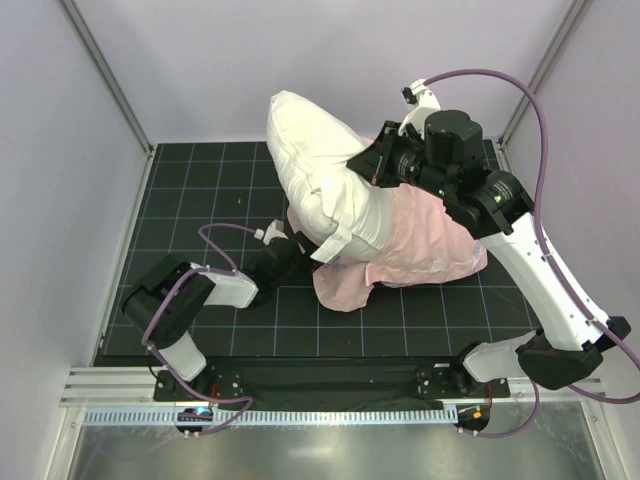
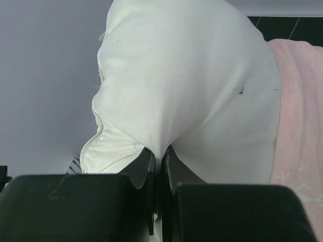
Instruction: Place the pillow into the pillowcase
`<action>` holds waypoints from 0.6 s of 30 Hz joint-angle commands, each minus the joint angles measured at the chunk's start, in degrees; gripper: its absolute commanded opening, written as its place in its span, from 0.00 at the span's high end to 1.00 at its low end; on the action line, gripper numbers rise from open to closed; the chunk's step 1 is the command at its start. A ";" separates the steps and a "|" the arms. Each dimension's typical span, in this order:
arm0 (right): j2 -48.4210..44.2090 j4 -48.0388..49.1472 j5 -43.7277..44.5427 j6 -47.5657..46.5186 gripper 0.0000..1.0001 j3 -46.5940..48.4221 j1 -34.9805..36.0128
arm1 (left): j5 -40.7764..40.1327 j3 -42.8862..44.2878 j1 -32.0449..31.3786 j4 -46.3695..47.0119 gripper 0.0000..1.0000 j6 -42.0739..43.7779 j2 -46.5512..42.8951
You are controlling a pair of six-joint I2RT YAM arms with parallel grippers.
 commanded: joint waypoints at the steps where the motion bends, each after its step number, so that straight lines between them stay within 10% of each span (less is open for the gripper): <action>1: -4.63 7.38 -2.25 1.38 0.96 4.49 -0.43 | -1.34 2.12 -0.84 10.62 0.35 0.22 2.72; 7: -7.79 7.73 -2.78 1.37 0.96 0.63 -0.43 | -1.79 7.02 1.53 20.21 1.00 10.64 6.24; 18: -12.28 5.27 3.45 -2.75 0.96 -4.31 -0.52 | 4.35 11.87 7.16 5.83 1.00 24.12 -16.23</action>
